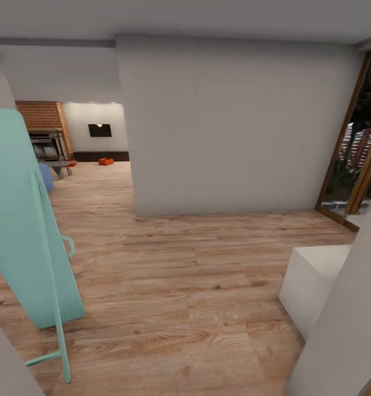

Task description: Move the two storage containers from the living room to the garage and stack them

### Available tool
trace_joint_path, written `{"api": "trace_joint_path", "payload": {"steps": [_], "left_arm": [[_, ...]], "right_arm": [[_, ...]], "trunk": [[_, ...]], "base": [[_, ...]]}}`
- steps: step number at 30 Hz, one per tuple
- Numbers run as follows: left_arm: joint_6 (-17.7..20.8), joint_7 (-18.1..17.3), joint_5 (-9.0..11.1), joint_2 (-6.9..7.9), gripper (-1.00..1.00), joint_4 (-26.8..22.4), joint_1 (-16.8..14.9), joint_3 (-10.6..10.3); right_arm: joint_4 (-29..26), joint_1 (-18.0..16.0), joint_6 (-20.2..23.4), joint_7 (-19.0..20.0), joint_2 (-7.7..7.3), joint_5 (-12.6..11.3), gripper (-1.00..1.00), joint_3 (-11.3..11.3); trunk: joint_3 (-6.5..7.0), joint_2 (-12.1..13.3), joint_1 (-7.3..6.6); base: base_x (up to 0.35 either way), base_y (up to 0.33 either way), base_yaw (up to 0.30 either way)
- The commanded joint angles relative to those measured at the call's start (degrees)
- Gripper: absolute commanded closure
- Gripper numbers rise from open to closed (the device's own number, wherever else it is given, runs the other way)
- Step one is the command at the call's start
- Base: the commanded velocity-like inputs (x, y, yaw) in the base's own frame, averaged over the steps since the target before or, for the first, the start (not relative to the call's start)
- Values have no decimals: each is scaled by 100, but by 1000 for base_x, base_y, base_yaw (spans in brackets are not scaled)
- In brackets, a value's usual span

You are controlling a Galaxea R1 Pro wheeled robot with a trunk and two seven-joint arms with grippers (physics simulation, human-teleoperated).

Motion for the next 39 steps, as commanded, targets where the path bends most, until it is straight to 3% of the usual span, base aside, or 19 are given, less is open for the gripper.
{"api": "trace_joint_path", "payload": {"steps": [1, 12, 39], "left_arm": [[-9, 4, 31, -1, -100, -6, 2, 11], [-3, 4, 31, -1, -100, -5, 2, 11], [-11, 4, 31, 6, -100, -6, 2, 11]], "right_arm": [[18, -8, -21, -40, 1, 56, -100, 38], [18, -8, -35, -16, 63, 53, -100, 38], [18, -8, -37, -40, 41, 108, -100, 73]], "trunk": [[-5, -3, 3], [-5, -3, 3], [-5, -3, 3]], "base": [[322, 0, 0], [322, 0, 4], [322, 0, 37]]}}
